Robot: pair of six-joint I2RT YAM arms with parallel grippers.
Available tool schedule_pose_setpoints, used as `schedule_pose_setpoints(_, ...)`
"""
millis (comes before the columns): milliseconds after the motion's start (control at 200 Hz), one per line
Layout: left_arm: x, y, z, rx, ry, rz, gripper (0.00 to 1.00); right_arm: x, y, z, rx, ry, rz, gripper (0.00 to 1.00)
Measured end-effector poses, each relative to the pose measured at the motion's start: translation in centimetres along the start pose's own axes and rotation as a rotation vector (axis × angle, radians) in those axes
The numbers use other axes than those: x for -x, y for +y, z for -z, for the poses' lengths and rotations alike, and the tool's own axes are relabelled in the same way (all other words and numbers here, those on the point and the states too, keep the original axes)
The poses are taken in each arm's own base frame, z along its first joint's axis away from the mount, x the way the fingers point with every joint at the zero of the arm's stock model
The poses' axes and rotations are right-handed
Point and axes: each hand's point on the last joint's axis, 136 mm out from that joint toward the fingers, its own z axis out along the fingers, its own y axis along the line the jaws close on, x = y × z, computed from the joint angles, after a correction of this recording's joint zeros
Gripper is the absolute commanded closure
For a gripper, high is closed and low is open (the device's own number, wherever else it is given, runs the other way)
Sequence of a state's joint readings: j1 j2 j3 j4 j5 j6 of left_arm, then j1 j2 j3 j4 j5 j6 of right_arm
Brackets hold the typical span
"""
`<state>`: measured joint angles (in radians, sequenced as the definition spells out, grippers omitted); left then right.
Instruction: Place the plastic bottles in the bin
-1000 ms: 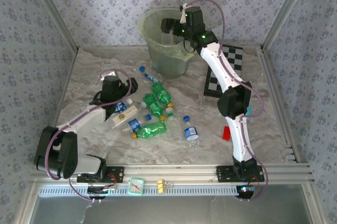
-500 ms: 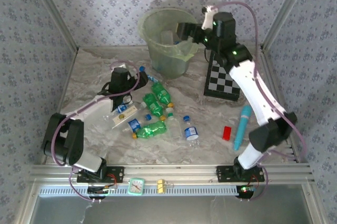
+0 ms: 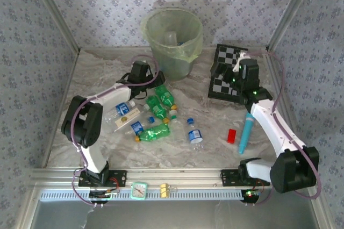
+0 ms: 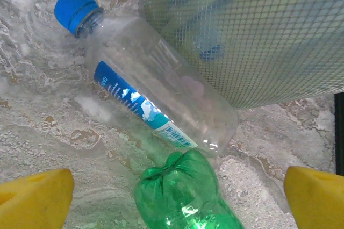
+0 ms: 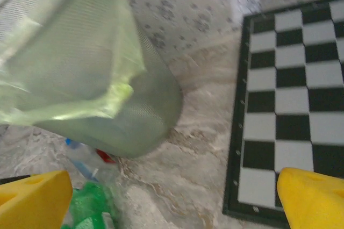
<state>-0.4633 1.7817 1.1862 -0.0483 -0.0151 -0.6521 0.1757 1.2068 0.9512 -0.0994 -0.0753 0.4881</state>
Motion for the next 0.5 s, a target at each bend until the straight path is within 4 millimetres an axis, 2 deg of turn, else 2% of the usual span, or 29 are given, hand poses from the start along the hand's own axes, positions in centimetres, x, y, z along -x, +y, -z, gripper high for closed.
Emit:
schedule_pose_setpoints(95, -0.2, 0.0, -1.0, 0.015, 0.018, -0.002, 0.00, -2.2, -2.5, 0.0, -0.045, 0.026, -0.053, 0.00)
schedule_pose_setpoints(215, -0.5, 0.2, -2.6, 0.040, 0.043, -0.004, 0.00, -3.2, -4.5, 0.1, -0.081, 0.030, -0.106, 0.00)
schedule_pose_setpoints(320, -0.8, 0.8, -4.0, 0.073, 0.062, -0.005, 0.00, -2.6, -5.1, 0.3, -0.087, 0.009, -0.126, 0.00)
schedule_pose_setpoints(500, -1.0, 1.7, -5.1, 0.122, 0.071, -0.004, 0.00, -1.2, -4.7, 0.9, -0.068, -0.041, -0.128, 0.00)
